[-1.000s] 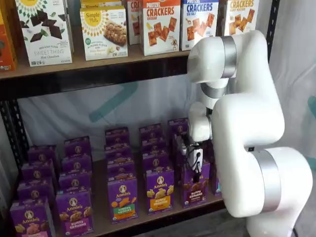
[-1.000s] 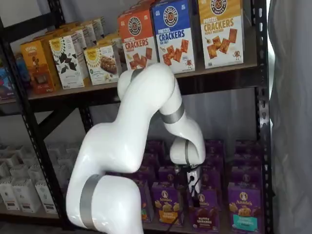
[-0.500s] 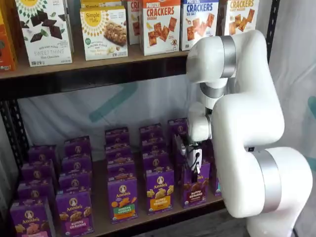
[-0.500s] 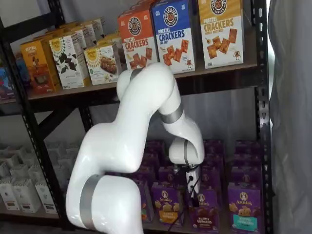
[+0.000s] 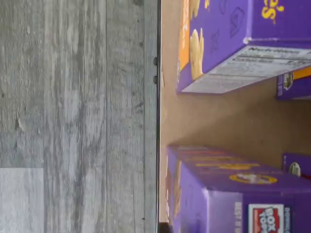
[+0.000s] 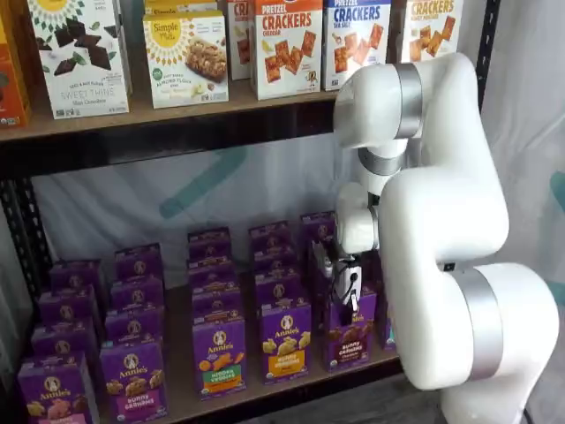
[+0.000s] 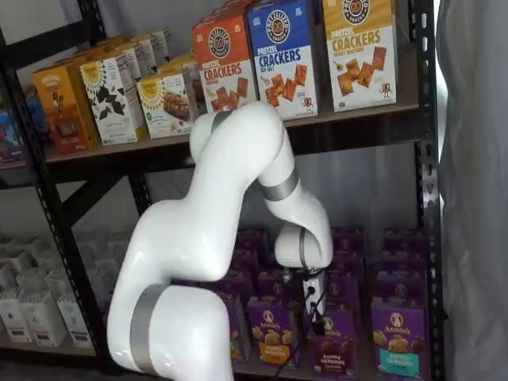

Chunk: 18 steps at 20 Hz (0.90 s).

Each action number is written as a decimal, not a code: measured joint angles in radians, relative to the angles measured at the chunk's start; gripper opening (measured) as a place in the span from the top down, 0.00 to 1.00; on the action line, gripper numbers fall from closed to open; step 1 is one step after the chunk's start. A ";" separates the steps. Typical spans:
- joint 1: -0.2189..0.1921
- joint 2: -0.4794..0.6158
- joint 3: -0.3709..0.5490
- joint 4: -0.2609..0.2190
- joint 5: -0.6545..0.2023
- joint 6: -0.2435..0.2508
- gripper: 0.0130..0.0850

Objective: Pick up the purple box with a brown patch in the center, on the bottom shelf, the fifth box from the left

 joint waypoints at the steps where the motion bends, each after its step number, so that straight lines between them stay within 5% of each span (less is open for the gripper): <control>1: 0.000 -0.001 0.001 0.003 -0.001 -0.003 0.56; 9: -0.004 -0.005 0.009 -0.005 -0.006 0.001 0.56; 13: -0.005 -0.008 0.012 -0.005 -0.004 0.000 0.72; 18: -0.005 -0.011 0.018 0.003 -0.007 -0.009 0.72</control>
